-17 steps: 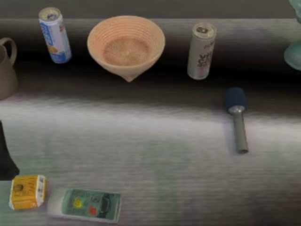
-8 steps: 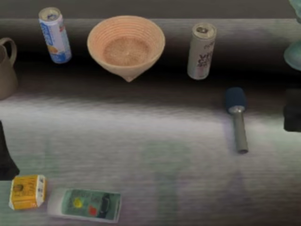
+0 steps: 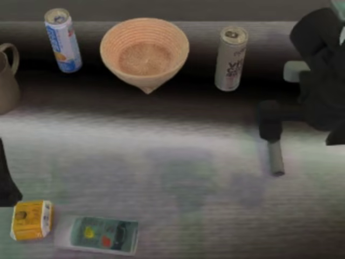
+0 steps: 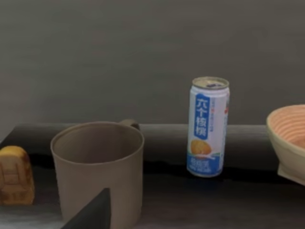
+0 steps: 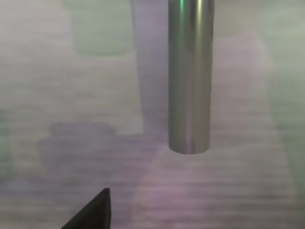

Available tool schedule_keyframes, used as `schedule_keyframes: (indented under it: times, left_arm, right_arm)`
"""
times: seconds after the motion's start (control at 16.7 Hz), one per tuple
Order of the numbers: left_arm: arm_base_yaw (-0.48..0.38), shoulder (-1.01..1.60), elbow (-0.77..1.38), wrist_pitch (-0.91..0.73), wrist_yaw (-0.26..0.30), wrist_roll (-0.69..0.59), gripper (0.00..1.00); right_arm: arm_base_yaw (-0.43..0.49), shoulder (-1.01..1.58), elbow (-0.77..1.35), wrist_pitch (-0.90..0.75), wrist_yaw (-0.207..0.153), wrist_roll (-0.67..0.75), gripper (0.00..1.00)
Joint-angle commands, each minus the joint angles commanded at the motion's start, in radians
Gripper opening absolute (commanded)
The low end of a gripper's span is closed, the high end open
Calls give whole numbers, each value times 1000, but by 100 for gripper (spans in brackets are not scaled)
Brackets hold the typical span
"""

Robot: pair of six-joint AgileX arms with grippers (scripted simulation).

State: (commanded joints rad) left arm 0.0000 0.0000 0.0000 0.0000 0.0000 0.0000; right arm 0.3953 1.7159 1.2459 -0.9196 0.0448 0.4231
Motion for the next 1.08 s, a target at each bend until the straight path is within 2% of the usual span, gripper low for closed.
schedule_keyframes:
  times: [0.24,0.66,0.84,1.08]
  left_arm:
    - [0,0,0,0,0,0,100]
    - [0,0,0,0,0,0,100]
    - [0,0,0,0,0,0,100]
    - [0,0,0,0,0,0,100]
  right_arm:
    - [34,137,117,-67,4,37,100]
    - [32,149,124,-68,4,39,100]
    - [32,187,91,0,4,36,100]
    - [28,279,12,178,4,33,100]
